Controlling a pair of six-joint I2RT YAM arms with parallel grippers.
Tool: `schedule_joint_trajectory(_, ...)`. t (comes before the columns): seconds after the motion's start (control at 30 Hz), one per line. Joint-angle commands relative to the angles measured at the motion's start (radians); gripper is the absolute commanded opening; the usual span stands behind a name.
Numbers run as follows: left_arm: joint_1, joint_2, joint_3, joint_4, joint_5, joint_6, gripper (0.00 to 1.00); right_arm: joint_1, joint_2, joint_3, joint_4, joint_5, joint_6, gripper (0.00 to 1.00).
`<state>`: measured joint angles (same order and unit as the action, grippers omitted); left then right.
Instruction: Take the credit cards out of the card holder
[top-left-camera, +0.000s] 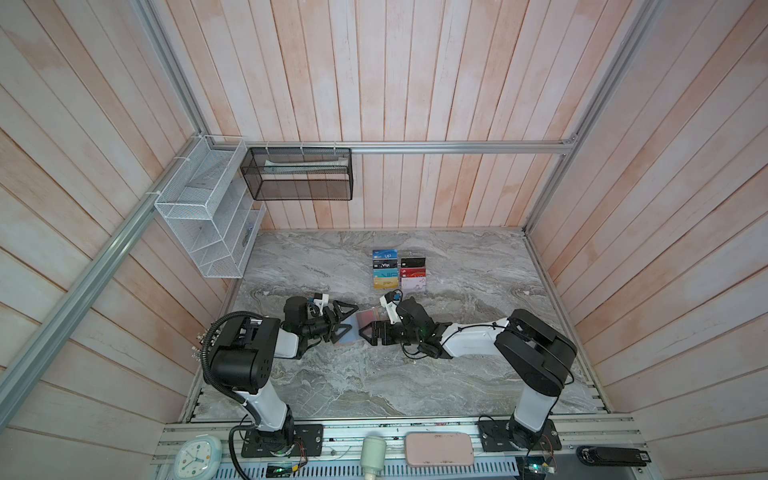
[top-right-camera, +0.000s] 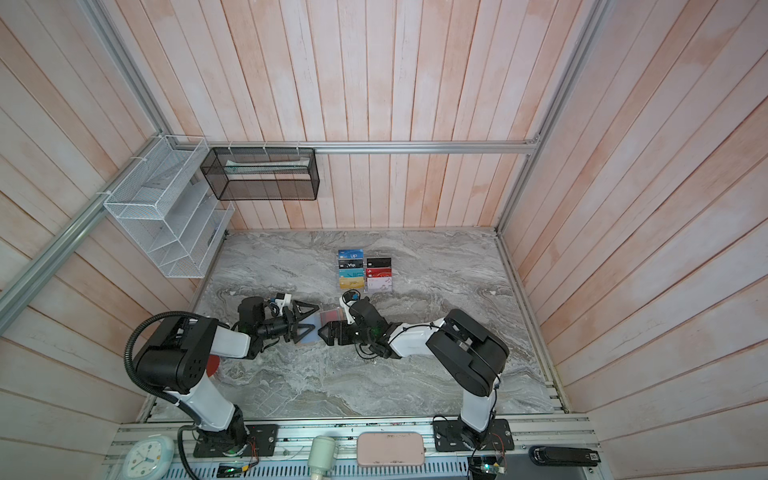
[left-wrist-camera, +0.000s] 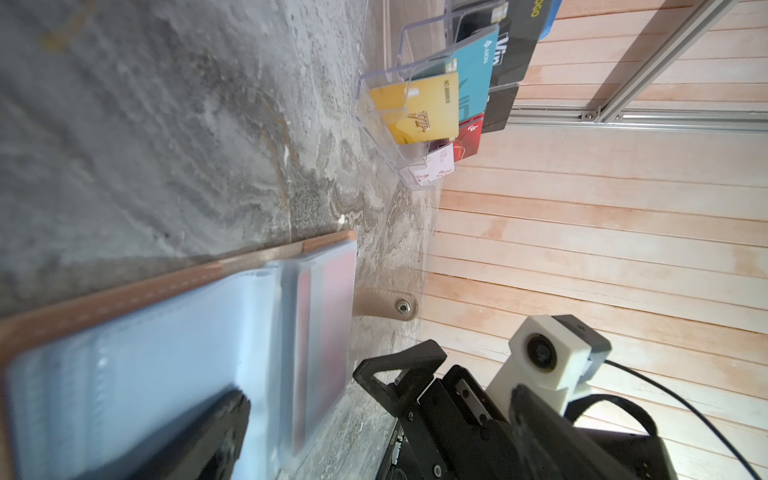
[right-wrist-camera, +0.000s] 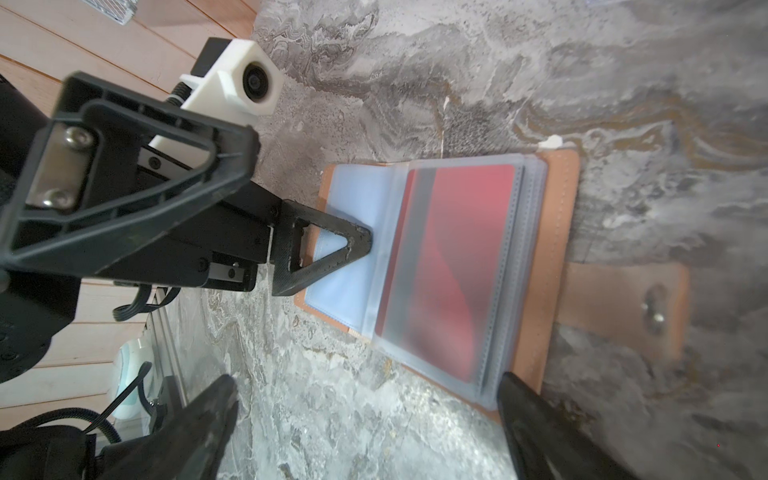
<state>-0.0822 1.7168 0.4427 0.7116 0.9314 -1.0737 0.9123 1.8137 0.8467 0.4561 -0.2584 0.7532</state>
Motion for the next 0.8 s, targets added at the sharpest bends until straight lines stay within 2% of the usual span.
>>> schedule_joint_trajectory(0.0,0.007,0.039,-0.010,-0.101,-0.067,0.028,1.00,0.011,0.023,0.041,0.003,0.004,-0.006,0.98)
schedule_joint_trajectory(0.77,0.008,0.038,-0.007,-0.107,-0.068,0.028,1.00,0.012,0.036,0.003,0.019,0.004,-0.005,0.98)
